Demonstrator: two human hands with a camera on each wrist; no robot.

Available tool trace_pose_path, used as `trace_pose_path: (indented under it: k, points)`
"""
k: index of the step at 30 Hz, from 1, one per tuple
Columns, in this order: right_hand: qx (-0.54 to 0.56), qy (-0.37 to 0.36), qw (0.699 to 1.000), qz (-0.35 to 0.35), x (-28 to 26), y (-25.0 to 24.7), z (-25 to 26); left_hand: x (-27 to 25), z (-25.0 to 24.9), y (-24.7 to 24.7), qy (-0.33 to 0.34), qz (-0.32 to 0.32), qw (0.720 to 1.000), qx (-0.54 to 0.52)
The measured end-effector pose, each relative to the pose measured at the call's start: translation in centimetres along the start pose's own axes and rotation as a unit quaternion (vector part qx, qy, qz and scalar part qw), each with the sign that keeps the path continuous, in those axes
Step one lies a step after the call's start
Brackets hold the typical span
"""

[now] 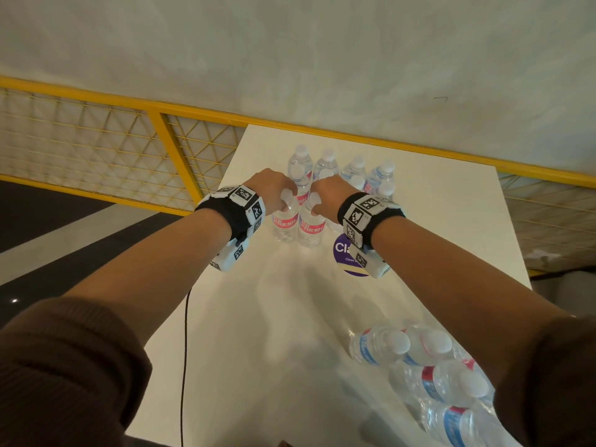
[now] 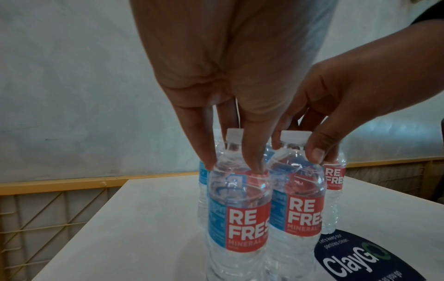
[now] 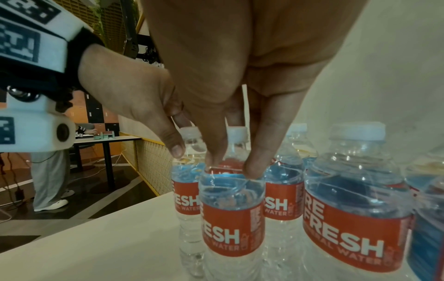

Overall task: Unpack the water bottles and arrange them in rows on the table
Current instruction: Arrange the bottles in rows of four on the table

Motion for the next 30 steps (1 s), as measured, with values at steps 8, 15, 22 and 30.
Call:
trace_pose_path:
  k: [8, 15, 22, 30]
  points:
    - [0.013, -0.022, 0.999, 0.019, -0.2, -0.7, -0.8, 0.1, 2.1, 0.4, -0.012, 0.003, 0.996, -0.09]
    - [-0.004, -0.027, 0.999, 0.035, 0.2, -0.8, 0.0, 0.7, 1.7, 0.3, -0.004, -0.013, 0.994, -0.113]
    - [-0.015, -0.026, 0.999, 0.04, 0.3, -0.9, -0.1, 0.8, 1.8, 0.4, -0.004, -0.016, 0.995, -0.103]
    - [-0.019, -0.024, 0.999, 0.039, 0.3, -0.3, -0.3, 0.5, 1.5, 0.9, -0.011, -0.002, 0.996, -0.085]
Point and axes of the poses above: each hand's wrist, its own x-axis towards the middle knuckle, its own y-axis out of the palm, z = x × y, the point moved 8 cm from there along x, towards the middle knuckle, and after that the axes turned 1 degree about x, right-handed, at the moved point
